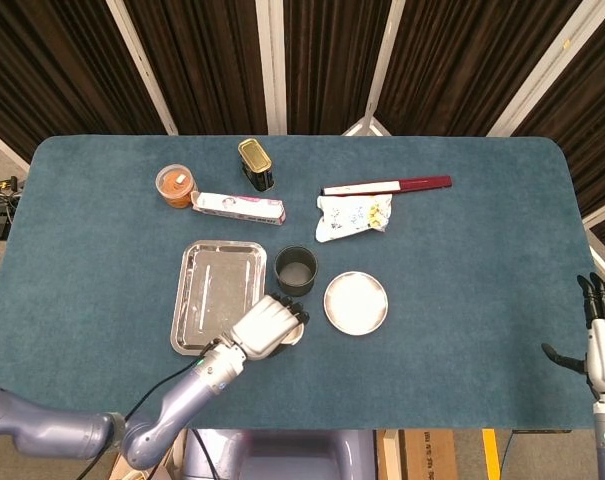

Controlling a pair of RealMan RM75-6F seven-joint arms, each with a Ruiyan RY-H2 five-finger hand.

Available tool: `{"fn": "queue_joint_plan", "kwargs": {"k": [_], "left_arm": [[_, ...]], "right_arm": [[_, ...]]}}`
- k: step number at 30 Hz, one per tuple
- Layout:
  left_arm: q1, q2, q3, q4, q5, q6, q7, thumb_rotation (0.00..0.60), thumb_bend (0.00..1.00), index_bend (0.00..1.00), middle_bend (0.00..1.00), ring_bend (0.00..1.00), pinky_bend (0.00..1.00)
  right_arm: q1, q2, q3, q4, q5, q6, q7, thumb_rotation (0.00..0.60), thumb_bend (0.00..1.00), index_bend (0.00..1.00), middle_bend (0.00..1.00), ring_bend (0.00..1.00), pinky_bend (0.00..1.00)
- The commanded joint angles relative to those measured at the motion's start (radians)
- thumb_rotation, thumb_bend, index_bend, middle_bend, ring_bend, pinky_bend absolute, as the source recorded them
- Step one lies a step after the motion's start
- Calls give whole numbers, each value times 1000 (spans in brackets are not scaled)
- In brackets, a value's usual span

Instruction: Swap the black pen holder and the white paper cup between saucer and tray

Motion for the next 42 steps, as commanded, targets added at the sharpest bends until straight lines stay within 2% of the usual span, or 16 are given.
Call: {"fn": "queue_joint_plan", "kwargs": {"k": [1, 5, 11, 17, 24, 29, 34, 39, 42], "left_arm": [[-13, -28, -1, 29, -1, 12, 20, 600, 428, 370, 305, 313, 395], [-24, -51, -7, 45, -27, 9, 43, 600, 322, 354, 255, 258, 376], [-30, -48, -5, 19, -73, 10, 76, 600, 96, 263, 99, 75, 326], [-45, -13, -14, -62, -147, 16, 133, 600, 76, 257, 74, 62, 315], [-51, 20, -29, -151, -125, 40, 114, 600, 76, 256, 85, 61, 307], [-53, 29, -55, -171, -94, 63, 77, 600, 43, 255, 75, 0, 150], [-54, 45, -72, -205, -90, 54, 21, 600, 43, 254, 74, 0, 137], [-63, 27, -100, -151, -10, 86, -17, 600, 7, 253, 40, 0, 57], [-76, 10, -124, -96, -16, 89, -25, 600, 0, 249, 10, 0, 13]], "right_arm": [[-3, 1, 2, 2, -4, 0, 4, 600, 0, 0, 0, 12, 0], [-7, 3, 4, 0, -10, 0, 5, 600, 0, 0, 0, 12, 0], [-12, 4, 10, -2, -15, 4, 6, 600, 0, 0, 0, 13, 0], [-15, 3, 14, -4, -15, 1, 0, 600, 0, 0, 0, 13, 0], [-19, 2, 18, -7, -15, 2, -8, 600, 0, 0, 0, 12, 0], [-21, 0, 22, -8, -15, 1, -10, 600, 0, 0, 0, 13, 0], [-23, -1, 26, -8, -9, -3, -17, 600, 0, 0, 0, 13, 0], [-23, -4, 28, -7, -5, -9, -24, 600, 0, 0, 0, 13, 0], [-22, -7, 31, -3, 0, -13, -27, 600, 0, 0, 0, 13, 0]]}}
